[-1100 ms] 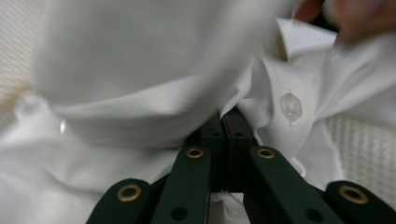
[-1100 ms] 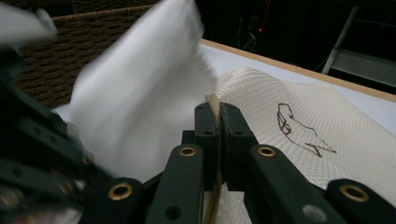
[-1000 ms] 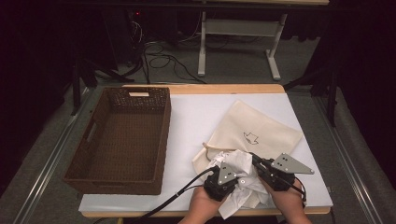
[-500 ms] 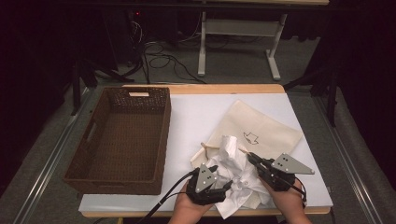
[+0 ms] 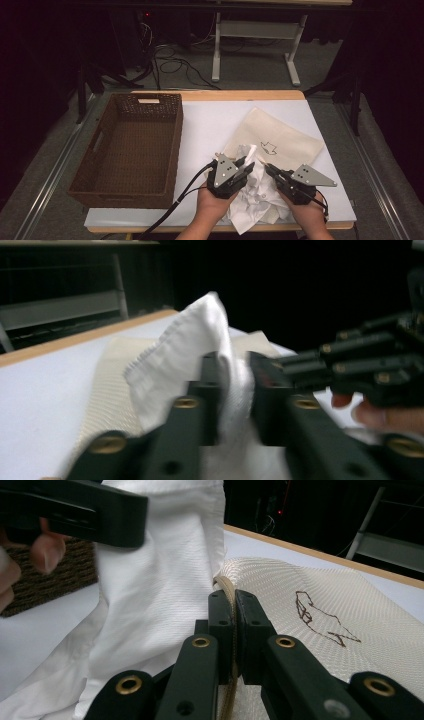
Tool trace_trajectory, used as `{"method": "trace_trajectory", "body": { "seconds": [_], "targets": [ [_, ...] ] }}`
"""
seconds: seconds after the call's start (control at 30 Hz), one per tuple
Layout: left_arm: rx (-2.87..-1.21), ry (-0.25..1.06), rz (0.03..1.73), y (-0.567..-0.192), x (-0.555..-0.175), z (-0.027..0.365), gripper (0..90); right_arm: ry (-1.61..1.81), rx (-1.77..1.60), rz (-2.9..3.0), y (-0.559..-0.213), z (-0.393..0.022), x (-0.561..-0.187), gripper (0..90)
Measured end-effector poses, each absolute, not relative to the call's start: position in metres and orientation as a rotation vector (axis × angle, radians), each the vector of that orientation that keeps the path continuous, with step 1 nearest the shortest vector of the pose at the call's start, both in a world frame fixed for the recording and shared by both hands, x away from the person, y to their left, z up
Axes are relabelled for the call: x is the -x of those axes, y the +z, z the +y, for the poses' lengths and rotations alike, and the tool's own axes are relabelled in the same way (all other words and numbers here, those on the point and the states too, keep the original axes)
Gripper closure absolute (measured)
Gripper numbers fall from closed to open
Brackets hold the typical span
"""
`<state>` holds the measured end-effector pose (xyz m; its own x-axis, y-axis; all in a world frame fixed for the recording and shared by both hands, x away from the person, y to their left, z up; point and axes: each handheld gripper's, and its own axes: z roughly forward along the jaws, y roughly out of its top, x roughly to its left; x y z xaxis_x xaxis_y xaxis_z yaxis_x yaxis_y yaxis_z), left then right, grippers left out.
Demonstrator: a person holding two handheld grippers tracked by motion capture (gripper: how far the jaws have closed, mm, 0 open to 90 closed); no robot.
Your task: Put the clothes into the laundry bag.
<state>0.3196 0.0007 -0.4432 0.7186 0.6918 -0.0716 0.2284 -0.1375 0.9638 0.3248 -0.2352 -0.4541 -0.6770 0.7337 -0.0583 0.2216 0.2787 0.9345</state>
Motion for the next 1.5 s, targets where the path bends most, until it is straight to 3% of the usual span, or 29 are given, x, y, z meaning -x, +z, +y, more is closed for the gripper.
{"method": "trace_trajectory", "body": {
  "seconds": [0.23, 0.6, 0.77, 0.8, 0.83, 0.93, 1.13, 1.17, 1.23, 1.27, 1.33, 1.43, 1.5],
  "targets": [
    [-1.931, 0.358, 0.756, -0.491, -0.325, -0.019, 86.9, 1.398, -0.851, 2.067, -0.453, -0.235, -0.325, 88.0],
    [-1.926, 0.244, 0.886, -0.499, -0.351, -0.032, 76.9, 1.41, -0.851, 2.066, -0.452, -0.235, -0.324, 88.0],
    [-1.862, 0.375, 0.843, -0.493, -0.337, -0.025, 46.5, 1.413, -0.854, 2.058, -0.452, -0.237, -0.323, 88.0],
    [-1.856, 0.397, 0.834, -0.491, -0.332, -0.022, 46.5, 1.413, -0.854, 2.058, -0.452, -0.237, -0.323, 88.0],
    [-1.848, 0.416, 0.824, -0.489, -0.324, -0.015, 38.8, 1.407, -0.843, 2.063, -0.452, -0.237, -0.324, 88.0],
    [-1.823, 0.441, 0.826, -0.488, -0.317, -0.006, 35.1, 1.404, -0.845, 2.064, -0.452, -0.235, -0.323, 88.0],
    [-1.706, 0.489, 0.818, -0.472, -0.321, 0.002, 45.4, 1.404, -0.848, 2.061, -0.452, -0.234, -0.323, 88.0],
    [-1.69, 0.49, 0.816, -0.469, -0.326, -0.001, 50.4, 1.41, -0.848, 2.061, -0.452, -0.235, -0.323, 88.0],
    [-1.703, 0.488, 0.818, -0.47, -0.329, -0.004, 73.5, 1.404, -0.849, 2.064, -0.452, -0.236, -0.324, 88.0],
    [-1.722, 0.475, 0.82, -0.472, -0.331, -0.007, 73.5, 1.404, -0.849, 2.064, -0.452, -0.236, -0.324, 88.0],
    [-1.785, 0.444, 0.818, -0.481, -0.336, -0.016, 85.1, 1.404, -0.848, 2.064, -0.452, -0.236, -0.324, 88.0],
    [-1.845, 0.421, 0.885, -0.495, -0.349, -0.026, 84.2, 1.405, -0.846, 2.064, -0.452, -0.236, -0.324, 88.0],
    [-1.807, 0.418, 0.928, -0.496, -0.351, -0.024, 62.4, 1.405, -0.842, 2.066, -0.452, -0.236, -0.325, 88.0]
  ]
}}
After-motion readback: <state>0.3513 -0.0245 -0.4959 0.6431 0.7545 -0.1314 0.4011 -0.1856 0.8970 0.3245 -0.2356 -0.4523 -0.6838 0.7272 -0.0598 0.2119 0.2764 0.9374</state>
